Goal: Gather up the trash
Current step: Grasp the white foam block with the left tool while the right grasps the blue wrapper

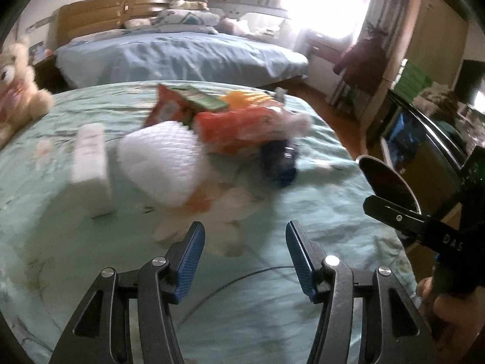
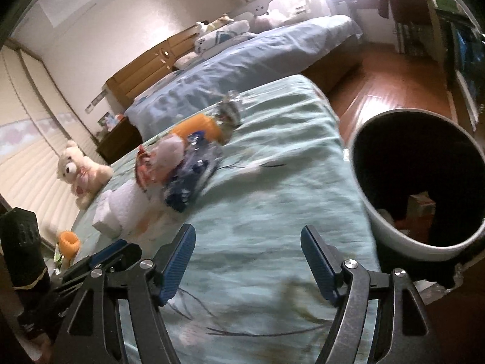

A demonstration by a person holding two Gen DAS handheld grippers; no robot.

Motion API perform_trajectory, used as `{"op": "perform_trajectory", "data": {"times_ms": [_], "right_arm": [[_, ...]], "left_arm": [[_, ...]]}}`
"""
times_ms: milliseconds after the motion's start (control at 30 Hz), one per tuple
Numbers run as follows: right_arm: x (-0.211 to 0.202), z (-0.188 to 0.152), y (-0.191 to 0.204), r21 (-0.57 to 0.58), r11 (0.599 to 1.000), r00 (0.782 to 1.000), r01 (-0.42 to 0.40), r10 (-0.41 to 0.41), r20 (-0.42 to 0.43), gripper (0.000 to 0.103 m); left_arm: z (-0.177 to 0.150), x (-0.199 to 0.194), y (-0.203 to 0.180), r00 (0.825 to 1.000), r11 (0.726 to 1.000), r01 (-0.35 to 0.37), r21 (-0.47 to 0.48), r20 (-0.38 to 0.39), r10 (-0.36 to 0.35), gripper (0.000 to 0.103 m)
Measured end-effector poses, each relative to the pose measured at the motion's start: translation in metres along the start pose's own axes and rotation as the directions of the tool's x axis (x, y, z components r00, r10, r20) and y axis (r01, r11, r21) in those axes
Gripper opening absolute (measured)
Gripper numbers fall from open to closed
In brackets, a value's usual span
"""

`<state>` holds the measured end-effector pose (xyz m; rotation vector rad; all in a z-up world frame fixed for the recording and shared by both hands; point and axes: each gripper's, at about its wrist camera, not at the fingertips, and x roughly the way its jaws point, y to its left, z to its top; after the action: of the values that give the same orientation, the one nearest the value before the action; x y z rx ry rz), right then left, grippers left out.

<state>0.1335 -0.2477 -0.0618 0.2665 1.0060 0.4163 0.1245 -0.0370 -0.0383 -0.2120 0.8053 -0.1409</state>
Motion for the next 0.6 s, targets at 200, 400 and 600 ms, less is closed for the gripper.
{"op": "perform_trajectory", "data": {"times_ms": [200, 400, 600], "right_arm": [[0.015, 0.001, 0.019, -0.031, 0.999, 0.999, -0.028, 0.027, -0.020, 0.074], [0.030, 0.005, 0.037, -0.059, 0.997, 0.999, -0.040, 0.038, -0.025, 0.073], [0.047, 0.010, 0.050, -0.078, 0.996, 0.998, -0.047, 0.044, -0.041, 0.073]], "left_arm": [[-0.002, -0.009, 0.026, 0.999, 0.998, -0.034, -0.054, 0.014, 0.035, 0.055], [-0.006, -0.017, 0.049, 0.995, 0.990, -0.089, -0.108, 0.031, 0.093, 0.056], [0.000, -0.021, 0.068, 0.988, 0.977, -0.138, -0.161, 0.047, 0.147, 0.062]]}}
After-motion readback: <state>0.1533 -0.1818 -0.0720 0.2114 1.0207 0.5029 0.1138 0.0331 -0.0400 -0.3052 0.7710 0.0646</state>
